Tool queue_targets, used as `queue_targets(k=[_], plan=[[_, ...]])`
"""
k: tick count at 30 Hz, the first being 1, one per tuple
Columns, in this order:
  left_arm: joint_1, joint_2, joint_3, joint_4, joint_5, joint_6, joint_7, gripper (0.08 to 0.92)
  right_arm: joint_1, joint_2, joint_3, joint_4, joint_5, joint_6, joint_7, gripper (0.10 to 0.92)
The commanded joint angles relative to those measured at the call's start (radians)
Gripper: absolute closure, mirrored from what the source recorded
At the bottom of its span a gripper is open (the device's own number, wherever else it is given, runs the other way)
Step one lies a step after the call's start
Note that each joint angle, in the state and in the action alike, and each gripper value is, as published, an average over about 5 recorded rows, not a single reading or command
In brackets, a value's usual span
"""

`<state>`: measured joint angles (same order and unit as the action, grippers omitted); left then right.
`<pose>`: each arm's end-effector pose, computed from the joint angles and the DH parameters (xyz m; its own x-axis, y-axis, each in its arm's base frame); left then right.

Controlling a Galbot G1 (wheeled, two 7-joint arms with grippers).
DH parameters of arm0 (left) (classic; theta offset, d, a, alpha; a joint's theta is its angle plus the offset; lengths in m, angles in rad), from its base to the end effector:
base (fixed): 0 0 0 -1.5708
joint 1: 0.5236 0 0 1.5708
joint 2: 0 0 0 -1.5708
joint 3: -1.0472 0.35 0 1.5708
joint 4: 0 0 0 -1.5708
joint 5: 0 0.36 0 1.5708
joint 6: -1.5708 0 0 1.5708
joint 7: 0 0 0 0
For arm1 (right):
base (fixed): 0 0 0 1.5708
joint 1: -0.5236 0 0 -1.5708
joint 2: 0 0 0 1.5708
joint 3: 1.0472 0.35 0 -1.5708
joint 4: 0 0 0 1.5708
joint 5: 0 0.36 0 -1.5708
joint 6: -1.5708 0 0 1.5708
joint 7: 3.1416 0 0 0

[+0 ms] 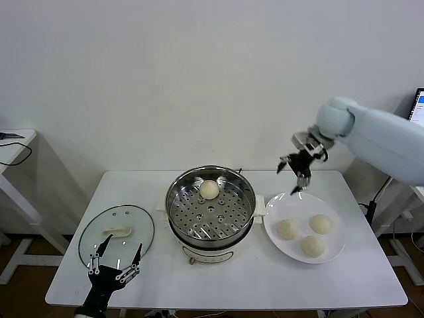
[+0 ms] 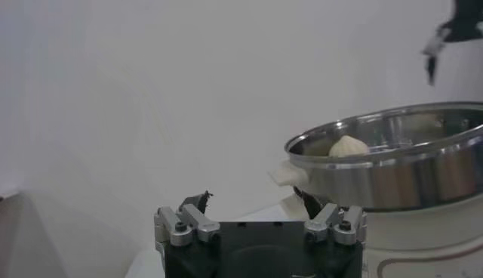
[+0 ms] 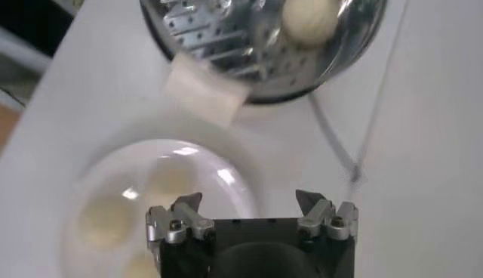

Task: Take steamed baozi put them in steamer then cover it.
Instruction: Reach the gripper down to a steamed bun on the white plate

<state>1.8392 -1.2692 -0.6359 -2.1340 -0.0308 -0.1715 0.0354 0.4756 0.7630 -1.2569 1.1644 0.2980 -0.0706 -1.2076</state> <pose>0.1124 0.0794 -0.3140 -0.9867 0.1485 0.0655 0.1605 0.9532 0.2561 0.5700 -0.1323 -0.0963 -0.0557 -0.2224 0.9734 -0.9739 -0.2028 -0.1021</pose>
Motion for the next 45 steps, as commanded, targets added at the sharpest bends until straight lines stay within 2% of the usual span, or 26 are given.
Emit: queue_targets(k=[1,14,29,32,37,45], plan=[[0.002,-0.005,0.0,0.005,0.001,0.0,-0.001,0.177,-0.16,-0.077,-0.04,0.01,0.028,-0.116,0.064,0.203],[0.005,-0.012,0.002,0.017,0.003,-0.001,-0.003,0.177,-0.304,0.002,0.08,-0.069,-0.027,-0.11,0.145,0.203],[0.012,-0.019,-0.003,0.021,0.004,-0.011,-0.004,0.177,-0.337,0.07,0.114,-0.112,-0.065,-0.096,0.17,0.204],[0.014,-0.02,-0.004,0.021,0.004,-0.013,-0.004,0.177,-0.332,0.069,0.112,-0.11,-0.074,-0.096,0.167,0.226],[0.015,-0.02,-0.004,0.021,0.005,-0.014,-0.004,0.177,-0.313,0.055,0.108,-0.09,-0.086,-0.093,0.161,0.32],[0.013,-0.015,-0.003,0.015,0.005,-0.016,-0.004,0.177,-0.139,0.029,0.098,-0.023,-0.103,-0.072,0.061,0.341]])
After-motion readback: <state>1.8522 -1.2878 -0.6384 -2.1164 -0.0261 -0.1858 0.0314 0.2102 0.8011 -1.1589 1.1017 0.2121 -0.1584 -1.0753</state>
